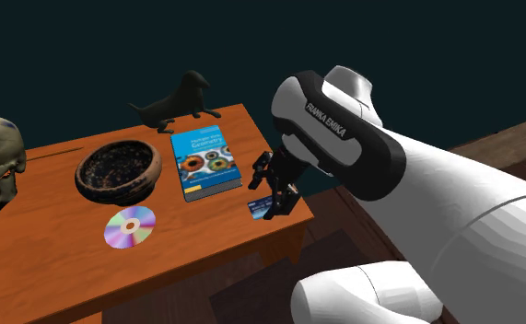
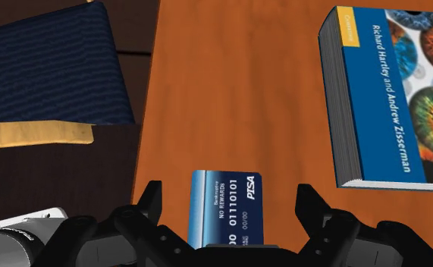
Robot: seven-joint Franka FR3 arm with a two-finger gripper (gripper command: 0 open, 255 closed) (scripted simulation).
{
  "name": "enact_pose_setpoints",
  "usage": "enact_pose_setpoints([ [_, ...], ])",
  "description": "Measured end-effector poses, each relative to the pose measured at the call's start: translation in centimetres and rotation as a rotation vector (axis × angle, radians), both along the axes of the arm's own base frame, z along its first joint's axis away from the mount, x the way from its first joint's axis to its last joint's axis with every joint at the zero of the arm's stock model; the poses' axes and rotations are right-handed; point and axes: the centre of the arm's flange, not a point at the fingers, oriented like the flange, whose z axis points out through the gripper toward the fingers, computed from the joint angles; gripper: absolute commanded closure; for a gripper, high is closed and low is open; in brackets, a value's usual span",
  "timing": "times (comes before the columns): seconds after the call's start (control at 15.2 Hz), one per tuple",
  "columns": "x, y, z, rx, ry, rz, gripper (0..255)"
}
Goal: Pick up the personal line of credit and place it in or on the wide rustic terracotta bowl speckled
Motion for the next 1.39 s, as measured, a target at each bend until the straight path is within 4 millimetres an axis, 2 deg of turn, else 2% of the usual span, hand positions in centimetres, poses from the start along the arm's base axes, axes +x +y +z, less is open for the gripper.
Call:
enact_pose_setpoints([
  [0.13,0.12,0.76,-0.72,0.001,0.001,-0.001,0],
  [0.53,0.06,0.84,-1.06,0.001,0.0,-0.002,0],
  [0.59,0.06,0.84,-1.06,0.001,0.0,-0.002,255],
  [1.25,0.07,0.84,-1.05,0.001,0.0,-0.003,255],
  [1.39,0.12,0.84,-0.4,0.001,0.0,-0.002,255],
])
